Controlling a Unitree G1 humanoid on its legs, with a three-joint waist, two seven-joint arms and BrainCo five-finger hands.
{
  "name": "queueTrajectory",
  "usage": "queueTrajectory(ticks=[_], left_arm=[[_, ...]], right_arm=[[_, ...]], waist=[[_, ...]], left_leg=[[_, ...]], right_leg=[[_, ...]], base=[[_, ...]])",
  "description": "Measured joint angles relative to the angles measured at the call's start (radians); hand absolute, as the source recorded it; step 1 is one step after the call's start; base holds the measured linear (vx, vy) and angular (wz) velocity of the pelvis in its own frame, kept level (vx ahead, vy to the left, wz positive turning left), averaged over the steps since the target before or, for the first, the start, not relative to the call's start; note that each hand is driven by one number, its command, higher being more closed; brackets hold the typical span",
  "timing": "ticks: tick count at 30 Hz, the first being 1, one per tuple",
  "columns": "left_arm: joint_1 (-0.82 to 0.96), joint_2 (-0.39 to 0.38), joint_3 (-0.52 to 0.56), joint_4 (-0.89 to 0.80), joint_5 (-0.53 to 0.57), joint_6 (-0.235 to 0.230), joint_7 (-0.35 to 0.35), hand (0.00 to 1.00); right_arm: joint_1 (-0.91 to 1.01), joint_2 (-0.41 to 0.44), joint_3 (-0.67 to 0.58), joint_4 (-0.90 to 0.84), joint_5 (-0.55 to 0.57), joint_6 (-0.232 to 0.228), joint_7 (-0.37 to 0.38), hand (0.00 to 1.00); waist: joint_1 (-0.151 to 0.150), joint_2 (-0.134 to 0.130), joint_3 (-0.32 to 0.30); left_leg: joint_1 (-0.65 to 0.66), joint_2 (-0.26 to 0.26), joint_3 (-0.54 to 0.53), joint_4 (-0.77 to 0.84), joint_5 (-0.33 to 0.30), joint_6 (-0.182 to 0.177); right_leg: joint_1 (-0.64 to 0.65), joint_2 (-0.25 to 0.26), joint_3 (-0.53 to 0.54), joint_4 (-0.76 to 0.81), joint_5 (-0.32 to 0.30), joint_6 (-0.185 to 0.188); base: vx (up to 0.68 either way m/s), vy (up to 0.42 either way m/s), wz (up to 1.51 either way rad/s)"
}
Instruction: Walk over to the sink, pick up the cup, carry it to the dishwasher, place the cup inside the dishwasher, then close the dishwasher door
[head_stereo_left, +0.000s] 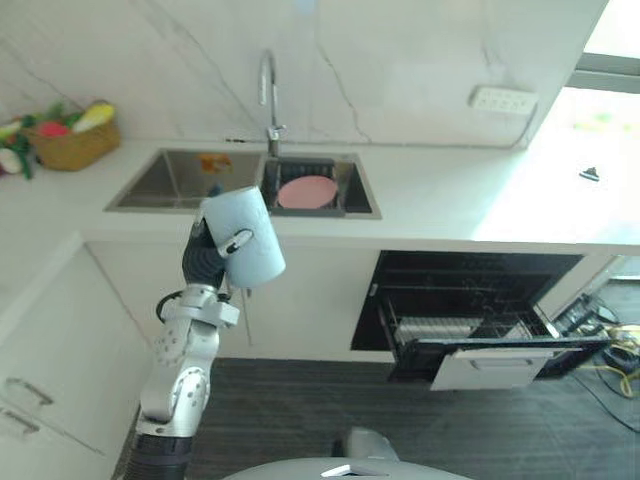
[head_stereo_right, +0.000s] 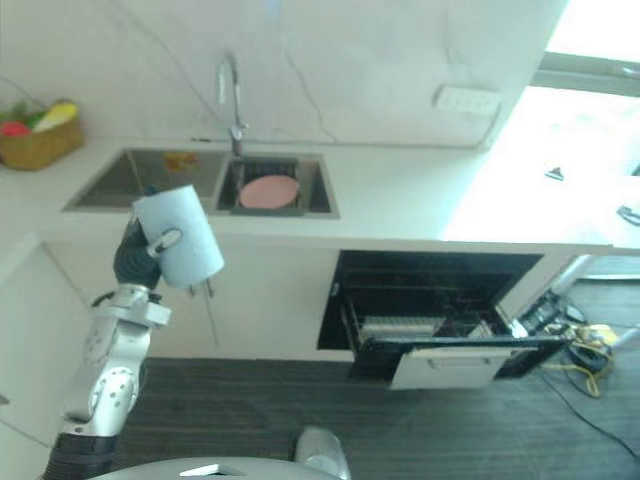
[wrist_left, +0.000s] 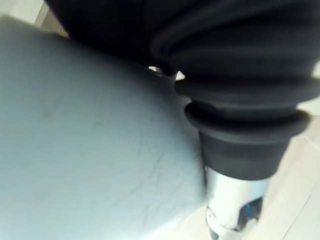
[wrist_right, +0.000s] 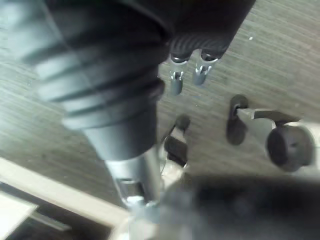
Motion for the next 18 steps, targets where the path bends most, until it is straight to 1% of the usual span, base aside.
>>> queueTrajectory(ticks=[1,2,3,4,5,6,7,8,9,10,11,12,13,14,15,16,17,18], left_arm=[[0.001,-0.001,-0.008,0.0,0.004,0.001,-0.009,1.0],[0.006,-0.009,-0.021,-0.003,0.013,0.004,-0.016,1.0],[0.015,-0.028,-0.035,-0.005,0.02,0.012,-0.014,1.0],[0.007,-0.043,-0.07,-0.013,0.02,0.019,-0.013,1.0],[0.007,-0.047,-0.097,-0.021,0.02,0.022,-0.012,1.0],[0.007,-0.051,-0.111,-0.025,0.021,0.027,-0.012,1.0],[0.006,-0.064,-0.133,-0.031,0.022,0.032,-0.012,1.0],[0.012,-0.076,-0.131,-0.034,0.029,0.036,-0.01,1.0],[0.014,-0.073,-0.126,-0.035,0.033,0.036,-0.007,1.0],[0.013,-0.058,-0.122,-0.041,0.042,0.031,-0.001,1.0],[0.016,-0.044,-0.121,-0.054,0.048,0.024,0.006,1.0],[0.02,-0.041,-0.115,-0.063,0.049,0.023,0.007,1.0],[0.036,-0.043,-0.085,-0.084,0.051,0.018,0.007,1.0],[0.047,-0.042,-0.054,-0.095,0.056,0.013,0.007,1.0],[0.049,-0.043,-0.041,-0.095,0.056,0.011,0.007,1.0],[0.049,-0.046,-0.029,-0.095,0.056,0.011,0.006,1.0],[0.049,-0.048,-0.028,-0.095,0.055,0.011,0.002,1.0],[0.053,-0.046,-0.024,-0.094,0.055,0.011,-0.008,1.0]], right_arm=[[0.009,0.0,0.0,0.008,0.0,0.003,0.006,0.0],[0.021,-0.004,0.005,0.027,-0.001,0.019,0.005,0.0],[0.022,-0.015,0.006,0.031,0.0,0.037,0.006,0.0],[0.023,-0.016,0.006,0.029,0.0,0.053,0.005,0.0],[0.014,-0.017,0.006,0.029,0.0,0.065,0.005,0.0],[0.006,-0.014,0.006,0.033,0.0,0.072,0.003,0.0],[0.009,-0.016,0.005,0.026,0.003,0.088,0.004,0.0],[0.017,-0.037,0.005,0.026,0.01,0.095,-0.006,0.0],[0.018,-0.05,0.004,0.027,0.021,0.095,-0.018,0.0],[0.008,-0.074,0.004,0.026,0.032,0.091,-0.026,0.0],[0.001,-0.094,0.007,0.022,0.028,0.092,-0.03,0.0],[-0.001,-0.102,0.009,0.016,0.026,0.093,-0.031,0.0],[-0.011,-0.11,0.017,0.005,0.02,0.094,-0.034,0.0],[-0.026,-0.113,0.026,0.0,0.02,0.096,-0.033,0.0],[-0.03,-0.114,0.025,-0.003,0.02,0.098,-0.033,0.0],[-0.031,-0.116,0.024,-0.008,0.02,0.104,-0.032,0.0],[-0.032,-0.117,0.023,-0.01,0.021,0.103,-0.033,0.0],[-0.033,-0.106,0.023,-0.007,0.023,0.104,-0.034,0.0]], waist=[[0.0,-0.015,0.001],[-0.006,-0.017,0.002],[-0.012,0.008,-0.002],[-0.012,0.036,-0.008],[-0.002,0.041,-0.004],[-0.003,0.042,0.001],[0.005,0.052,0.018],[0.033,0.069,0.017],[0.043,0.075,0.011],[0.049,0.074,0.006],[0.053,0.073,0.005],[0.057,0.071,0.005],[0.067,0.063,-0.001],[0.076,0.056,-0.007],[0.078,0.057,-0.011],[0.074,0.072,-0.023],[0.067,0.076,-0.028],[0.063,0.063,-0.049]], left_leg=[[0.019,-0.008,0.0,0.002,-0.02,-0.013],[0.044,-0.002,-0.007,0.026,-0.064,-0.032],[0.048,0.031,-0.014,0.056,-0.088,-0.05],[0.048,0.062,-0.027,0.101,-0.115,-0.069],[0.023,0.08,-0.033,0.191,-0.116,-0.077],[-0.026,0.103,-0.047,0.304,-0.114,-0.081],[-0.138,0.16,-0.084,0.57,-0.1,-0.087],[-0.189,0.199,-0.087,0.684,-0.104,-0.081],[-0.204,0.203,-0.089,0.683,-0.113,-0.073],[-0.218,0.191,-0.109,0.611,-0.121,-0.056],[-0.236,0.177,-0.144,0.513,-0.128,-0.042],[-0.246,0.168,-0.175,0.468,-0.128,-0.042],[-0.265,0.146,-0.245,0.391,-0.122,-0.038],[-0.277,0.124,-0.307,0.318,-0.086,-0.039],[-0.282,0.122,-0.326,0.278,-0.048,-0.039],[-0.289,0.128,-0.326,0.198,0.07,-0.044],[-0.287,0.129,-0.321,0.175,0.092,-0.07],[-0.249,0.11,-0.297,0.124,0.094,-0.094]], right_leg=[[0.016,-0.004,0.005,-0.03,0.037,-0.032],[0.039,-0.005,-0.004,-0.025,0.06,-0.065],[0.054,0.013,-0.021,-0.013,0.026,-0.062],[0.065,0.04,-0.035,-0.005,-0.024,-0.065],[0.079,0.048,-0.034,-0.006,-0.044,-0.071],[0.099,0.052,-0.038,-0.017,-0.052,-0.075],[0.16,0.077,-0.037,-0.063,-0.052,-0.073],[0.209,0.102,-0.01,-0.102,-0.054,-0.077],[0.227,0.104,-0.003,-0.116,-0.056,-0.077],[0.256,0.105,0.028,-0.139,-0.056,-0.079],[0.274,0.105,0.064,-0.159,-0.057,-0.077],[0.278,0.105,0.084,-0.167,-0.057,-0.073],[0.274,0.103,0.132,-0.177,-0.055,-0.065],[0.266,0.101,0.176,-0.179,-0.054,-0.055],[0.262,0.102,0.19,-0.177,-0.057,-0.048],[0.26,0.106,0.201,-0.171,-0.067,-0.032],[0.261,0.108,0.203,-0.165,-0.074,-0.02],[0.26,0.079,0.211,-0.153,-0.089,0.005]], base=[[0.46,-0.117,-0.15],[0.48,-0.148,-0.02],[0.56,-0.207,0.16],[0.54,-0.201,0.14],[0.41,-0.185,0.16],[0.35,-0.18,0.08],[0.3,-0.152,-0.24],[0.29,-0.114,-0.46],[0.3,-0.053,-0.83],[0.31,-0.018,-0.81],[0.32,0.006,-0.82],[0.35,0.085,-0.98],[0.27,0.109,-1.12],[0.26,0.128,-1.12],[0.27,0.191,-0.8],[0.28,0.221,-0.35],[0.33,0.306,-0.2],[0.24,0.284,-0.11]])
